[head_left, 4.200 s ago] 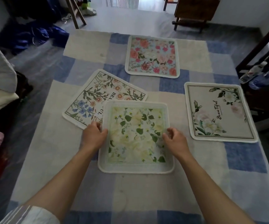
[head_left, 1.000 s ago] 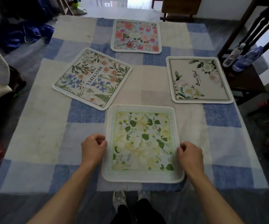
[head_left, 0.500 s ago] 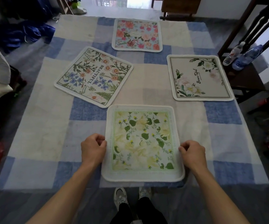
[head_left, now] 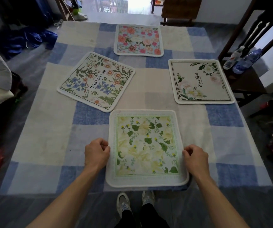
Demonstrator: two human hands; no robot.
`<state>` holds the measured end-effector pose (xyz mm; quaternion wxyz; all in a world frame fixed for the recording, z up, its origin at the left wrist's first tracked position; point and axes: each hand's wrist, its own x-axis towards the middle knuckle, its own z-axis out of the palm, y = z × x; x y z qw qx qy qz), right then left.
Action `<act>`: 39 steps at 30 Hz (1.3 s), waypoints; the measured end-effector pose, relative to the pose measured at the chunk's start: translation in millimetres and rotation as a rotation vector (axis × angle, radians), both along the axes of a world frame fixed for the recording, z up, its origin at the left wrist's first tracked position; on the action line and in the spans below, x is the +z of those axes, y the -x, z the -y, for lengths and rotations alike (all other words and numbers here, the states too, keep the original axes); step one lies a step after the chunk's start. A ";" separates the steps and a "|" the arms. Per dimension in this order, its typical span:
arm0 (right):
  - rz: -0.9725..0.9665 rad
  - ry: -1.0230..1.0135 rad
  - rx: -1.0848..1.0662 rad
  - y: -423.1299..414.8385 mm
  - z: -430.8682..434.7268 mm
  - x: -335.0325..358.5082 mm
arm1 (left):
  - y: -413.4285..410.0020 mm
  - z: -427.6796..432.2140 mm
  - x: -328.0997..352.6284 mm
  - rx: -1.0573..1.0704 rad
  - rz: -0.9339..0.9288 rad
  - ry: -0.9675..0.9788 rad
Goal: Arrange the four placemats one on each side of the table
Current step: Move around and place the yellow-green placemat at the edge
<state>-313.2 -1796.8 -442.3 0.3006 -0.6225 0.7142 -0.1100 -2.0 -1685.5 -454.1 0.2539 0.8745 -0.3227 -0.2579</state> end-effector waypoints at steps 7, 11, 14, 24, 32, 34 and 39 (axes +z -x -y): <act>0.009 0.019 0.026 2.0 -5.8 5.6 | -0.9 -3.3 5.8 0.005 -0.016 0.033; 0.049 0.033 0.046 1.8 -15.6 6.7 | 6.3 -8.1 8.8 -0.012 -0.044 0.058; 0.053 0.060 0.082 3.1 -21.0 4.7 | 10.3 -12.0 9.7 -0.030 -0.023 0.081; 0.102 0.082 0.085 12.4 -36.7 2.7 | 19.3 -28.3 14.2 -0.032 -0.084 0.106; 0.184 0.164 0.213 6.8 -30.5 40.3 | 24.0 -46.2 50.5 -0.041 0.022 0.146; 0.204 0.192 0.246 0.2 -28.0 54.2 | 22.4 -52.0 64.1 -0.060 0.079 0.179; 0.237 0.253 0.332 -28.1 -38.4 88.4 | 5.6 -67.2 101.7 -0.049 0.141 0.235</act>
